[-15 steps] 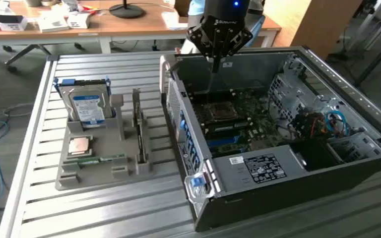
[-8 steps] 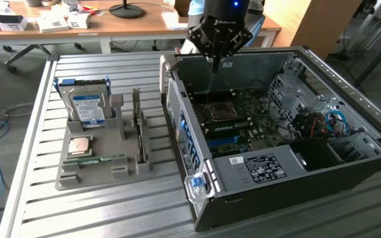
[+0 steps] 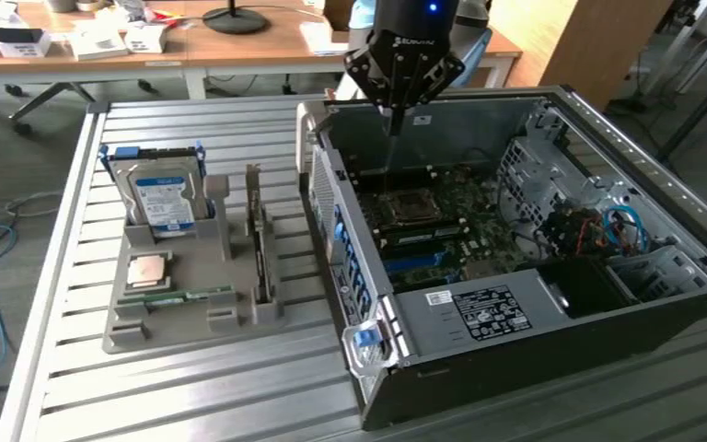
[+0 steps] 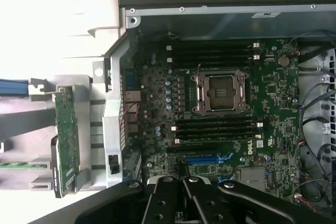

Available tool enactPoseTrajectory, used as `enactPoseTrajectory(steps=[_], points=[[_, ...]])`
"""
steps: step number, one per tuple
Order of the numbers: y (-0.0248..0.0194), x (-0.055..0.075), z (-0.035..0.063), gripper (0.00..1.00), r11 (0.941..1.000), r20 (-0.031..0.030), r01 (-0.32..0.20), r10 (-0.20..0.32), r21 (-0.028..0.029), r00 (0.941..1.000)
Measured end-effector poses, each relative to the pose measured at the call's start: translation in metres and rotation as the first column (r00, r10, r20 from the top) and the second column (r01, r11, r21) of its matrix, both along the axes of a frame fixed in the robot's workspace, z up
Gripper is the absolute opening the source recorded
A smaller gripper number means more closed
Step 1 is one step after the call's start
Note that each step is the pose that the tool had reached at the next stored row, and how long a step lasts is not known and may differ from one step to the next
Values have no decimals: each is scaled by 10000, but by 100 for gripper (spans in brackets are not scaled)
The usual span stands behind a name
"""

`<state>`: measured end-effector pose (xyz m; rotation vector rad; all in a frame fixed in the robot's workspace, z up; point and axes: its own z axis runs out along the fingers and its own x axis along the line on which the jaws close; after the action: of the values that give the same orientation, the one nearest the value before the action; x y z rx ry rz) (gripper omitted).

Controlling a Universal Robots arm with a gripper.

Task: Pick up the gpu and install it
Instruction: 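Reach for the gpu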

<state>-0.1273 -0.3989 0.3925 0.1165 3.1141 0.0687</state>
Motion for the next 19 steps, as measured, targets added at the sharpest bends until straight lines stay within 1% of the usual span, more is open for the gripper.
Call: enactPoseTrajectory(steps=[19], points=[[5, -255, -23, 11, 10000, -10, 0, 0, 0, 10000]])
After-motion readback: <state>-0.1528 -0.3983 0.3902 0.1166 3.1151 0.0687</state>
